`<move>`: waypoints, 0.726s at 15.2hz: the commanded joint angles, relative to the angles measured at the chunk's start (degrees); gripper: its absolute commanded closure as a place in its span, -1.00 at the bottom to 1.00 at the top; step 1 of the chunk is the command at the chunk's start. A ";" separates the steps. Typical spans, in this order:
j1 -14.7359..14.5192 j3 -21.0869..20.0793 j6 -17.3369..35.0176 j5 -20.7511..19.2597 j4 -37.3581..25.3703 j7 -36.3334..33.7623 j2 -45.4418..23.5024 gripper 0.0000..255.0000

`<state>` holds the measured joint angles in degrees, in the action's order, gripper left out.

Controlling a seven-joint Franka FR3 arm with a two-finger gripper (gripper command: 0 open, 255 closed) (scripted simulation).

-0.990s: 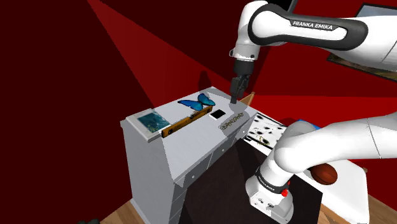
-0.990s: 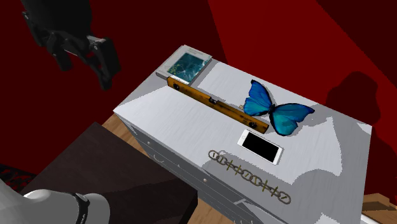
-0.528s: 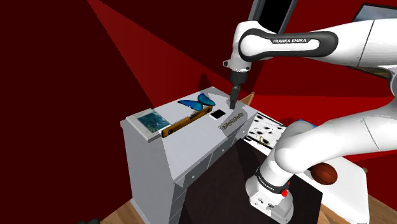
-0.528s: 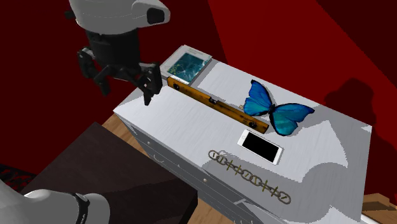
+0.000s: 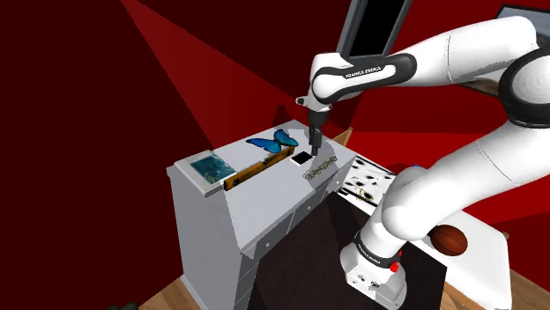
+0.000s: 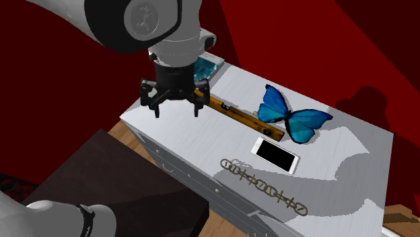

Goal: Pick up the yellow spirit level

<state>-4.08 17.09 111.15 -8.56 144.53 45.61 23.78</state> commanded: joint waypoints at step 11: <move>-3.09 5.90 20.47 5.01 -10.09 31.38 -27.55 -1.00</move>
<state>-6.99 23.07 129.98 -4.64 135.70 74.15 -1.15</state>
